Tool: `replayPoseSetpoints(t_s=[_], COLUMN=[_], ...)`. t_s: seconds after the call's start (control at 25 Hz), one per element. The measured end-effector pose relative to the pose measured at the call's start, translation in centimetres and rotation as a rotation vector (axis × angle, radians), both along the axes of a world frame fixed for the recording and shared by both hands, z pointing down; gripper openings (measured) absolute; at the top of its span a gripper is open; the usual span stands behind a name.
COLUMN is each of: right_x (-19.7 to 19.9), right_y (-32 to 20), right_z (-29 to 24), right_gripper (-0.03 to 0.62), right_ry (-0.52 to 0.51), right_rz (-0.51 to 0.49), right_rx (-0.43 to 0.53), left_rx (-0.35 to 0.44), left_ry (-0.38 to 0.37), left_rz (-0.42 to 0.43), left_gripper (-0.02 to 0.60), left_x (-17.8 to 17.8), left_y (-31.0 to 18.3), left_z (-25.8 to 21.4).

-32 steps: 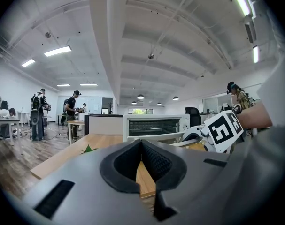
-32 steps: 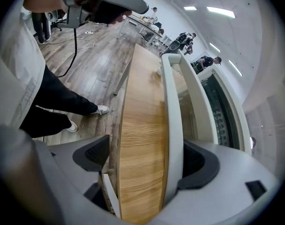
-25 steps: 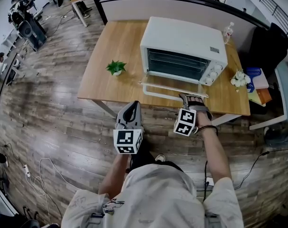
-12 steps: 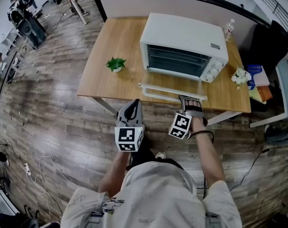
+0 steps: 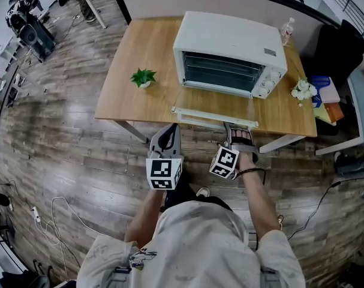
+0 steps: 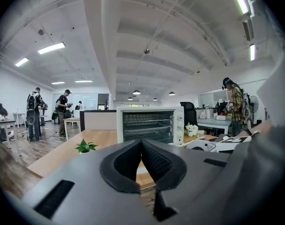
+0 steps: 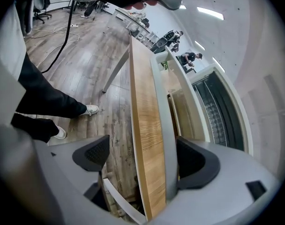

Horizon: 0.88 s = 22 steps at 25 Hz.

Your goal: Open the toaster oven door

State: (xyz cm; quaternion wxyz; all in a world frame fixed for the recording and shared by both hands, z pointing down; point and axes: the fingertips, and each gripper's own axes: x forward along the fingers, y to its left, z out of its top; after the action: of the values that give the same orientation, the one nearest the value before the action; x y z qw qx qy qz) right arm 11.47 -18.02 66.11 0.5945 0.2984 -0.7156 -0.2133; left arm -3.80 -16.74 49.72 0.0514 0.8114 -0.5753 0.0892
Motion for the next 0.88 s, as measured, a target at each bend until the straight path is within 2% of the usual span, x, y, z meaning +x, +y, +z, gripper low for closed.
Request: replayPoseSetpoints(t_s=[0.44,0.88], right_x=[0.1,0.2], right_y=[2.9,3.3], right_z=[4.0,6.0], right_gripper=[0.457,0.459], right_ry=[-0.012,-0.012], right_rz=[0.014,0.024], right_rx=[-0.047,-0.021], left_rx=[-0.027,-0.054], left_ry=[-0.014,-0.029], left_rz=[0.002,-0.006], left_gripper=[0.014,0.014], left_x=[0.2,-0.3], left_y=[-0.2,0.4], left_z=[1.8,2.9])
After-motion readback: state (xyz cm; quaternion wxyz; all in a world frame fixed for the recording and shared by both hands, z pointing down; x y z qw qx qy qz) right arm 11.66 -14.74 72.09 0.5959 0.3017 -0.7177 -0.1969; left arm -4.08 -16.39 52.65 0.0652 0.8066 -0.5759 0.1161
